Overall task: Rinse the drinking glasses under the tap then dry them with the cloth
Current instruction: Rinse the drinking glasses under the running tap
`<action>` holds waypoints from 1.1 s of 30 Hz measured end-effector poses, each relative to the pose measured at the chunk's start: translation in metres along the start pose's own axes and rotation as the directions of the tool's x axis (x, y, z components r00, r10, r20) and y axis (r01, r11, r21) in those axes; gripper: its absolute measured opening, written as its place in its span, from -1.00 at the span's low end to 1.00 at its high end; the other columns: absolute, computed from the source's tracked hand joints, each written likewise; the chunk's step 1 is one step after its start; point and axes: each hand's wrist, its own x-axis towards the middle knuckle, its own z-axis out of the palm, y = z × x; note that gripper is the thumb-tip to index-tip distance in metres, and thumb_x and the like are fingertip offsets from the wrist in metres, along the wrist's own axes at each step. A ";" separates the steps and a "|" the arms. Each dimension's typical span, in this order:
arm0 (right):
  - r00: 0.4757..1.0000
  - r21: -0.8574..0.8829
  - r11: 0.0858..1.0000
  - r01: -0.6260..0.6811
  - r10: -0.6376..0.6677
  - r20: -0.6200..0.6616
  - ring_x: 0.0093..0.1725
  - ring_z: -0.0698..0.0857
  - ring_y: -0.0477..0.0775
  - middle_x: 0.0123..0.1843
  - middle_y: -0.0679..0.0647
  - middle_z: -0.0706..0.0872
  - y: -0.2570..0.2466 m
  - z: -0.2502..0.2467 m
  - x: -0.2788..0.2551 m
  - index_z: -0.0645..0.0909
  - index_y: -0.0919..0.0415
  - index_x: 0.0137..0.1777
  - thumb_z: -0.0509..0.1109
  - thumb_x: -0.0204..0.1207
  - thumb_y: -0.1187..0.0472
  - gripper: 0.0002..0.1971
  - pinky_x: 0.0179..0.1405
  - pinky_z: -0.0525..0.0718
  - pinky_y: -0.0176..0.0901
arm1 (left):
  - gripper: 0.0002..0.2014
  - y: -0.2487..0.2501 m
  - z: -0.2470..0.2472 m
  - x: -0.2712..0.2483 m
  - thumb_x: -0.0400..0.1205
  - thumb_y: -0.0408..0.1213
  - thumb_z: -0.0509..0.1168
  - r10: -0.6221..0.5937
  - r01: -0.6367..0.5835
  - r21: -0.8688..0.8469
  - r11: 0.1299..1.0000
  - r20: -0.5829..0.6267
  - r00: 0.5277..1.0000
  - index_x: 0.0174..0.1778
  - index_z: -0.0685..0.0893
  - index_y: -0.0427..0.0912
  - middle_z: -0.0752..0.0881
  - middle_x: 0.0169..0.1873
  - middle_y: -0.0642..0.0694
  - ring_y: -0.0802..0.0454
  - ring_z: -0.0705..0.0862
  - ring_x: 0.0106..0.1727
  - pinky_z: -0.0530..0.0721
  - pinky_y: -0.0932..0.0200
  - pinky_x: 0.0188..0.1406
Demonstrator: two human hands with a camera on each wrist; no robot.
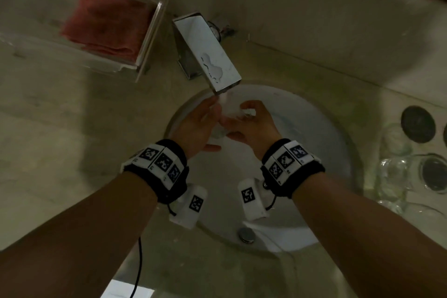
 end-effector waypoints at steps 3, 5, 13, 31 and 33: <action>0.998 0.033 0.999 0.032 -0.034 0.055 0.22 0.75 0.31 0.30 0.40 0.65 0.001 -0.003 0.001 0.34 0.11 0.41 0.58 0.42 0.47 -0.34 0.21 0.77 0.19 | -0.80 0.004 0.002 0.000 0.78 0.10 0.09 0.013 -0.013 -0.025 1.000 -0.007 1.000 0.25 0.54 0.31 0.69 0.12 0.19 0.17 0.71 0.11 0.85 -0.02 -0.07; 0.991 0.037 0.997 0.065 -0.069 0.116 0.15 0.76 0.30 0.23 0.43 0.68 0.000 -0.005 0.002 0.34 -0.01 0.45 0.52 0.46 0.49 -0.32 0.17 0.78 0.14 | -0.77 0.006 0.003 0.000 0.78 0.07 0.11 0.025 -0.026 -0.034 0.999 -0.029 0.999 0.29 0.57 0.22 0.72 0.13 0.11 0.11 0.74 0.10 0.85 0.00 -0.09; 0.987 -0.181 0.976 0.121 -0.098 0.128 -0.35 0.60 0.03 -0.24 0.02 0.74 -0.006 0.005 0.002 0.31 0.13 0.52 0.44 0.61 0.01 -0.43 -0.44 0.57 -0.20 | -0.81 0.004 -0.005 0.004 0.80 -0.23 0.16 0.061 -0.061 -0.019 0.998 -0.027 0.998 0.16 0.63 0.14 0.80 0.05 -0.06 -0.05 0.78 0.02 0.75 -0.22 0.12; 0.953 -0.643 0.704 0.300 -0.245 0.176 0.29 0.66 0.02 0.34 -0.02 0.67 -0.020 0.006 0.004 0.46 0.07 0.54 0.44 0.40 -0.35 -0.22 0.24 0.63 -0.08 | -0.30 -0.005 -0.007 0.018 0.11 0.19 0.55 0.209 -0.205 0.388 0.898 0.034 0.977 0.17 0.57 0.12 0.77 0.01 0.09 0.08 0.78 -0.03 0.80 -0.08 0.01; 0.943 -0.558 0.760 0.332 -0.286 0.171 0.13 0.75 -0.01 0.34 0.02 0.72 -0.018 0.004 0.003 0.49 -0.01 0.54 0.40 0.24 -0.47 -0.10 0.13 0.72 -0.02 | -0.43 -0.004 -0.009 0.016 0.17 0.05 0.62 0.192 -0.192 0.252 0.948 0.025 0.981 0.06 0.58 0.14 0.78 -0.13 0.06 0.10 0.76 -0.23 0.76 0.03 -0.24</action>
